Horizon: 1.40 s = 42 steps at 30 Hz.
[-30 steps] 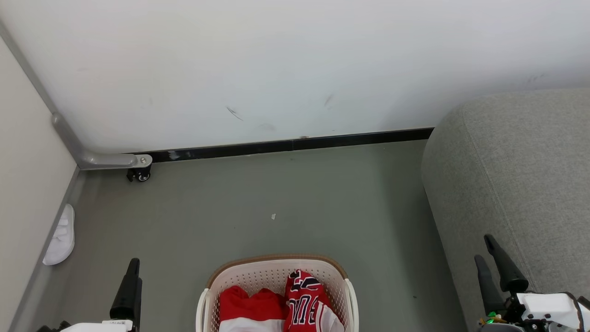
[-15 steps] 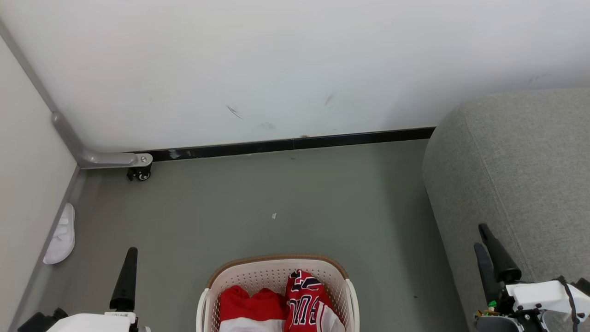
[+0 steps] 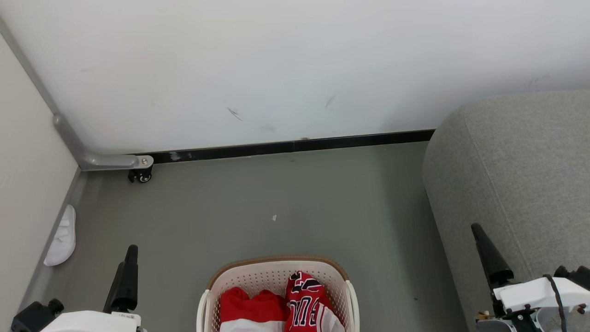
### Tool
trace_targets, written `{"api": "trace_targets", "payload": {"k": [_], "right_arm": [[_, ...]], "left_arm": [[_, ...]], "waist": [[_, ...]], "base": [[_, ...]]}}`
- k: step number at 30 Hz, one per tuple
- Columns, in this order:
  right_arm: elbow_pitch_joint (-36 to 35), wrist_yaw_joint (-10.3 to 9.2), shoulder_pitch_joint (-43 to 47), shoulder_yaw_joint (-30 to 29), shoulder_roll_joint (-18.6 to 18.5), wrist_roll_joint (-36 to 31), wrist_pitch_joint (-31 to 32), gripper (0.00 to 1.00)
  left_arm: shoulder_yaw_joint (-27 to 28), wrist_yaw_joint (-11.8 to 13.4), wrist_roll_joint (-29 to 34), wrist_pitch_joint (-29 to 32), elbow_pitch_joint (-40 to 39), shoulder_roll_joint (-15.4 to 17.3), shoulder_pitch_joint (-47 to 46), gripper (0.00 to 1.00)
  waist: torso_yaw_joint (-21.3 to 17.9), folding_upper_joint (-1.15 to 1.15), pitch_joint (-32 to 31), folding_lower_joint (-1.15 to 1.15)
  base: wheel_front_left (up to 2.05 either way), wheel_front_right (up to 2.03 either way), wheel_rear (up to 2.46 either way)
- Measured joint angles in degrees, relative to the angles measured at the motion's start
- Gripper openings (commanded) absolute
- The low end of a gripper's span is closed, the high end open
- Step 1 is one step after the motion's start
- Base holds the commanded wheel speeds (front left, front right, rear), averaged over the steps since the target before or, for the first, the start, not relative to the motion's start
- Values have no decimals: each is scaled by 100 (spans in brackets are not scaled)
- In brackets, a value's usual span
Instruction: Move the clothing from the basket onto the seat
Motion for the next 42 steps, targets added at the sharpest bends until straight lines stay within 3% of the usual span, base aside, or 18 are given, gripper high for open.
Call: {"api": "trace_targets", "payload": {"k": [10, 16, 42], "right_arm": [[-160, 0, -202, 263, -110, -666, -202, 100], [-265, 0, -216, 202, -230, -1171, -307, 100], [-425, 1, -430, 312, -386, -4423, -786, 100]], "left_arm": [[-127, 0, 992, -204, -33, 141, -4, 100], [-100, 10, 1534, -308, -133, 208, -34, 100], [-318, 179, 4334, -860, -326, 304, -128, 100]], "waist": [[4, 0, 28, -50], [4, 0, 51, -64], [-26, 0, 128, -74]], "base": [[0, 0, 0], [0, 0, 0], [0, 0, 0]]}}
